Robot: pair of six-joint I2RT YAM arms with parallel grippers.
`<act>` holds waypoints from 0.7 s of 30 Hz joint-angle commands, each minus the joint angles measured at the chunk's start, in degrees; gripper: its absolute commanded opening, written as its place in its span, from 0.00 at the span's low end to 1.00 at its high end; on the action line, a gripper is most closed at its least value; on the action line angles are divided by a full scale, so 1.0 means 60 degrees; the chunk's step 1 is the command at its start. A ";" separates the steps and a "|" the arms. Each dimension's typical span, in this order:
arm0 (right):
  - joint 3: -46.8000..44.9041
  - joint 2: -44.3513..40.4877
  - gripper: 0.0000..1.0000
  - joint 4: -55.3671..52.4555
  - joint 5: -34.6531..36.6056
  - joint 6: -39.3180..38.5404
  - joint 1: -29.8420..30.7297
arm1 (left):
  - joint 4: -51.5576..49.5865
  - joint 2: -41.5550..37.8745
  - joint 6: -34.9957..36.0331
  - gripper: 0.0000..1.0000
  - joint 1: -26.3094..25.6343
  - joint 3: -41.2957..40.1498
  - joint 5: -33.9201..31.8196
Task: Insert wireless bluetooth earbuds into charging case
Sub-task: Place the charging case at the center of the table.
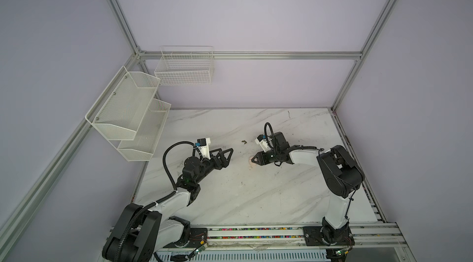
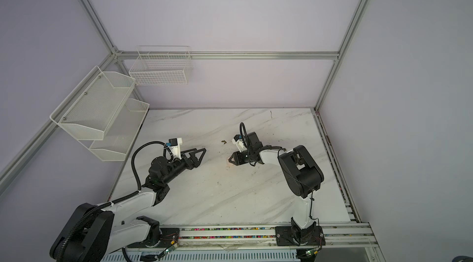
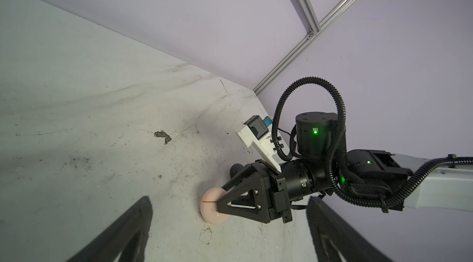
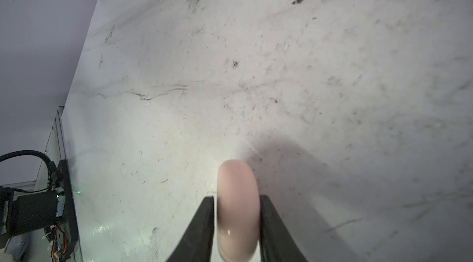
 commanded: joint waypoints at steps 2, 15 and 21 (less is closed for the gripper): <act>0.0182 0.0180 0.37 -0.0056 -0.0123 -0.0293 -0.0135 | 0.0276 -0.0104 -0.0013 0.93 0.0015 0.0161 0.0129; 0.0725 0.0070 0.60 -0.0608 0.0274 -0.0441 -0.0386 | 0.0261 0.0099 0.0019 0.93 0.0015 0.0230 0.0137; 0.1025 -0.0796 0.71 -0.0992 0.1482 -0.0514 -0.0385 | -0.1727 -0.0191 0.0876 0.95 0.0015 0.0840 -0.0266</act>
